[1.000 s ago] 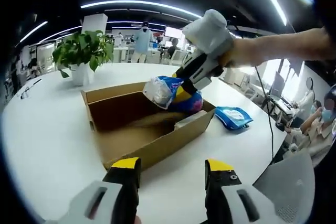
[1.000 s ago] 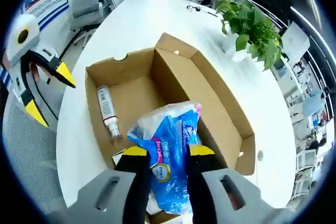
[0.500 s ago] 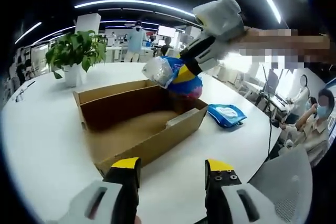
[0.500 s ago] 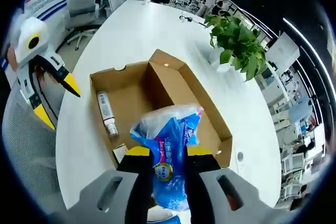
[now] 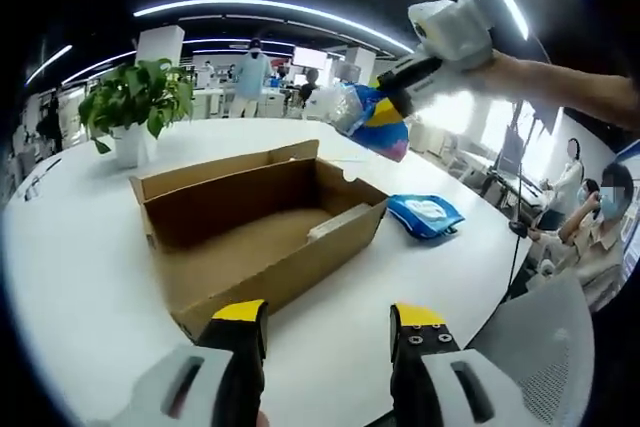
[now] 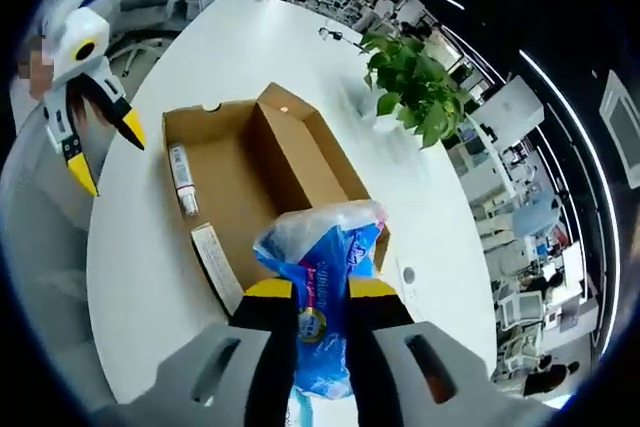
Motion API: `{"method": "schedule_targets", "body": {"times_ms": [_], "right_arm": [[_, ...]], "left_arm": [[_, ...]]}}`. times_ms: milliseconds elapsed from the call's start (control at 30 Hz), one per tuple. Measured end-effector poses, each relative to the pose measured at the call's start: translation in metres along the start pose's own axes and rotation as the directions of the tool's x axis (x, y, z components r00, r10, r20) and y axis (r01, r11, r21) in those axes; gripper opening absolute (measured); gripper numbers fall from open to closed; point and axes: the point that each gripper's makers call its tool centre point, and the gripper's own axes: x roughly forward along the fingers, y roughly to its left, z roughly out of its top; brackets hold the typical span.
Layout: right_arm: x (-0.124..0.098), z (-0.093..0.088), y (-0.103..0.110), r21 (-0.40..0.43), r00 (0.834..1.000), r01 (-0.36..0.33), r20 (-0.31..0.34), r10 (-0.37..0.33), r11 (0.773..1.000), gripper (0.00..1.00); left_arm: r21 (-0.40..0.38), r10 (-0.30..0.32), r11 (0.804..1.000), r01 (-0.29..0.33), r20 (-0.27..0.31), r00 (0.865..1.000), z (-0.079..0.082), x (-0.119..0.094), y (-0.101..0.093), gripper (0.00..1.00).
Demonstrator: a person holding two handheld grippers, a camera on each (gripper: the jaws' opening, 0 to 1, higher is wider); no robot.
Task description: Operate the shoe box by opening the lid, removing the specified soft item, and placing it in the target area until the item is outside and the box remains undamaged.
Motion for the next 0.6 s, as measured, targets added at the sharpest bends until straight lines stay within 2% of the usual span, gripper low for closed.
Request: {"method": "schedule_targets", "body": {"times_ms": [133,300,467,600], "right_arm": [[-0.009,-0.018,-0.002,0.001,1.000,0.023,-0.015,-0.023,1.000,0.11],[-0.030,-0.051,-0.011,0.013,0.996,0.068,-0.053,-0.067,0.998,0.09],[-0.051,-0.099,-0.012,0.052,0.989,0.101,-0.115,-0.094,0.994,0.08],[-0.066,-0.147,-0.006,0.079,0.979,0.109,-0.180,-0.094,0.991,0.08]], "left_arm": [[-0.003,0.004,1.000,-0.004,-0.002,1.000,0.000,0.000,0.000,0.50],[-0.002,0.008,1.000,-0.008,-0.008,1.000,-0.001,0.001,0.001,0.49],[0.003,0.007,1.000,-0.007,-0.017,1.000,-0.002,0.001,-0.001,0.49],[0.005,0.012,1.000,-0.012,-0.022,1.000,-0.003,0.001,0.000,0.49]]}}
